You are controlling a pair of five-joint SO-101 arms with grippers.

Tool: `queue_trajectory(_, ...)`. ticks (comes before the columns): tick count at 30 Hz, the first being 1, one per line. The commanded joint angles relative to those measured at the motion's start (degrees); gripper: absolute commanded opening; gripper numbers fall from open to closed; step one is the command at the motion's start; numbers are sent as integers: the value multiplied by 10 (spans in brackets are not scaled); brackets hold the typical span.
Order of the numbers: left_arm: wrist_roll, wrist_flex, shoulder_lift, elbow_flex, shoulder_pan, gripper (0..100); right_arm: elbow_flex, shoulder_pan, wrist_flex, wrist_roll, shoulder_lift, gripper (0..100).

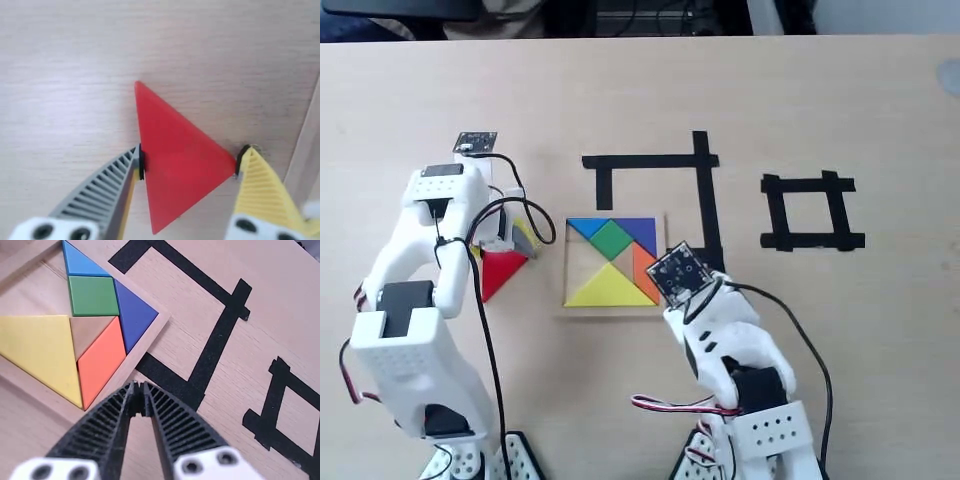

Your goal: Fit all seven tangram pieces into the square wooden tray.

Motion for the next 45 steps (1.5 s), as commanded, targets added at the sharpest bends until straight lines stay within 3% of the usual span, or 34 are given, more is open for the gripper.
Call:
queue_trajectory(1, 1, 9, -4, 0, -17, 297, -1, 6, 4, 5, -2, 15)
queue_trajectory(23, 4, 11, -33, 2, -8, 295, -1, 6, 4, 5, -2, 15)
queue_trajectory(28, 1, 43, -91, 1, 3, 213, -1, 6, 4, 5, -2, 15)
queue_trajectory(37, -3, 59, -97, 0, 20, 212, -1, 6, 4, 5, -1, 15)
queue_trajectory(42, -105, 112, -118, 2, 11, 338, -1, 6, 4, 5, -1, 15)
queue_trajectory(45, -153, 98, -144, 24, -22, 382, -1, 6, 4, 5, -1, 15)
